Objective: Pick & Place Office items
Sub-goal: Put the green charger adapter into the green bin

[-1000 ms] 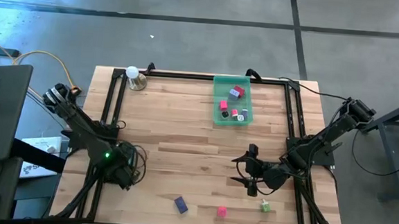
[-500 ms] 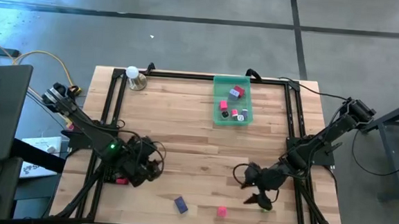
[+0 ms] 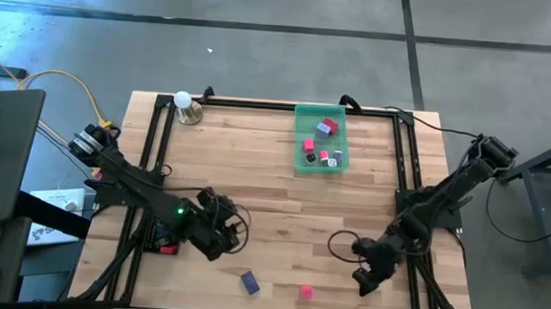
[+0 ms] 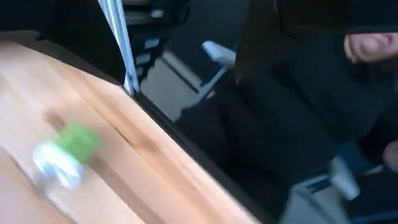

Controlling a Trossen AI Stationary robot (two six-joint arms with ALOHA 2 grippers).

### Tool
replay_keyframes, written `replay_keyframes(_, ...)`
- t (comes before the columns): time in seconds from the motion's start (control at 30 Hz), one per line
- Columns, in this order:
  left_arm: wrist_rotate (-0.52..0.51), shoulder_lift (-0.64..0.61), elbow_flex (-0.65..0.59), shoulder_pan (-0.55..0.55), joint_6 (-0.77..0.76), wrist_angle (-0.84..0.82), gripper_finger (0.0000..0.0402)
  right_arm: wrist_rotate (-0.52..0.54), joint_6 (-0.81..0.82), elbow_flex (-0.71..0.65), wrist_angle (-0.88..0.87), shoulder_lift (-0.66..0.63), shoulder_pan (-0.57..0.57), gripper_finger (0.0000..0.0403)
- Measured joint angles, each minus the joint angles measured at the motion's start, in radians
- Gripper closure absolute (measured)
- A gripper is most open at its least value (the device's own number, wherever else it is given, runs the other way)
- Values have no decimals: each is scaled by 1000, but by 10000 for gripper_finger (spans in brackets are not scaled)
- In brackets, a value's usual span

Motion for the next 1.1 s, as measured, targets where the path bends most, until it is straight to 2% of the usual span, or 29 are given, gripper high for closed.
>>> replay_keyframes(0.13,0,34,0,-3,111,98,145,11,183,0,-70,0,57,112)
replay_keyframes(0.3,5,71,0,-14,206,155,145,122,378,0,-201,0,130,112)
replay_keyframes(0.47,6,100,0,-23,219,155,145,249,495,0,-287,0,182,112)
replay_keyframes(0.57,6,111,0,-24,222,157,145,280,518,0,-287,25,190,112)
replay_keyframes(0.73,-6,112,-1,-23,222,198,145,227,517,0,-280,122,189,112)
replay_keyframes(0.83,-8,112,-1,-23,264,229,145,233,502,0,-242,171,189,112)
replay_keyframes(1.1,-8,112,-1,-19,267,229,145,291,463,0,-175,196,189,112)
